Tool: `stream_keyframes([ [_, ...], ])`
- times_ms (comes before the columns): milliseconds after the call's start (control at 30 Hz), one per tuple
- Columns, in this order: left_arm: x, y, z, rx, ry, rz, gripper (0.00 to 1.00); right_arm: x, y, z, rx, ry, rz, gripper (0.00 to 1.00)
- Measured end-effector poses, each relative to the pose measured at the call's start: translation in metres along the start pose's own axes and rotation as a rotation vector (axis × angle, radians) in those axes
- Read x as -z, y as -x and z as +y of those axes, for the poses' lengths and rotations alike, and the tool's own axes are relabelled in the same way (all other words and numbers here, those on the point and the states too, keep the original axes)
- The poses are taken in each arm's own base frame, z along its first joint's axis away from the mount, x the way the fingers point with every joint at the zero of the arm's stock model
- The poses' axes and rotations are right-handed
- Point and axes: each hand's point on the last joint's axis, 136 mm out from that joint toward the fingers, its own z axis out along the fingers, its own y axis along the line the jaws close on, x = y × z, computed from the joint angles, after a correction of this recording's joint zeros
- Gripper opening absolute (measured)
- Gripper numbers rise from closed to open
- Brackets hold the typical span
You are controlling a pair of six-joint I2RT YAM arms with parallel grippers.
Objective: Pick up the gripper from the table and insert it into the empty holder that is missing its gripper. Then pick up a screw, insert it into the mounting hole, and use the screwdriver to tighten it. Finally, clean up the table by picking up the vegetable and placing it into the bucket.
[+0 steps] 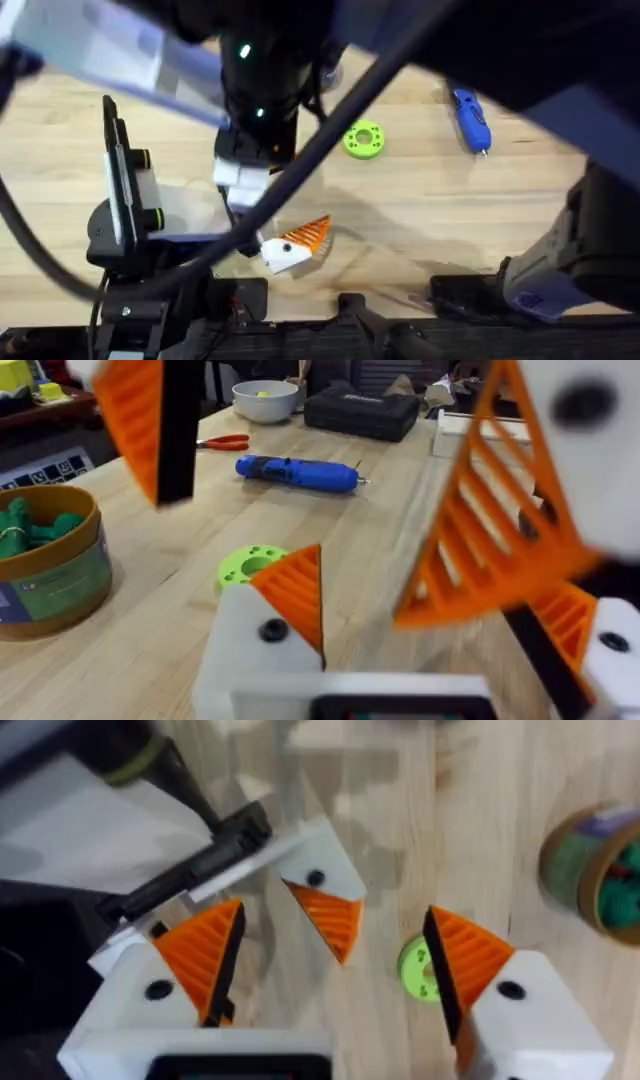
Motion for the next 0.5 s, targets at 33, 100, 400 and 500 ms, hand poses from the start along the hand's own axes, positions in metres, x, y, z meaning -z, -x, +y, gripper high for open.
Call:
stream_keyframes([
  [33,0.0,0.0,0.0,0.0,0.0,0.0,0.986,0.006,-0.002,-0.004,-0.04,-0.005,-0.01,0.994],
  [100,0.0,0.0,0.0,0.0,0.0,0.0,0.986,0.018,-0.009,-0.013,-0.119,-0.017,-0.02,0.991],
  [400,0.0,0.0,0.0,0.0,0.0,0.0,0.987,0.06,-0.049,-0.046,-0.412,-0.061,-0.041,0.993],
  [500,0.0,0.0,0.0,0.0,0.0,0.0,0.986,0.062,-0.055,-0.054,-0.468,-0.069,-0.04,0.994],
])
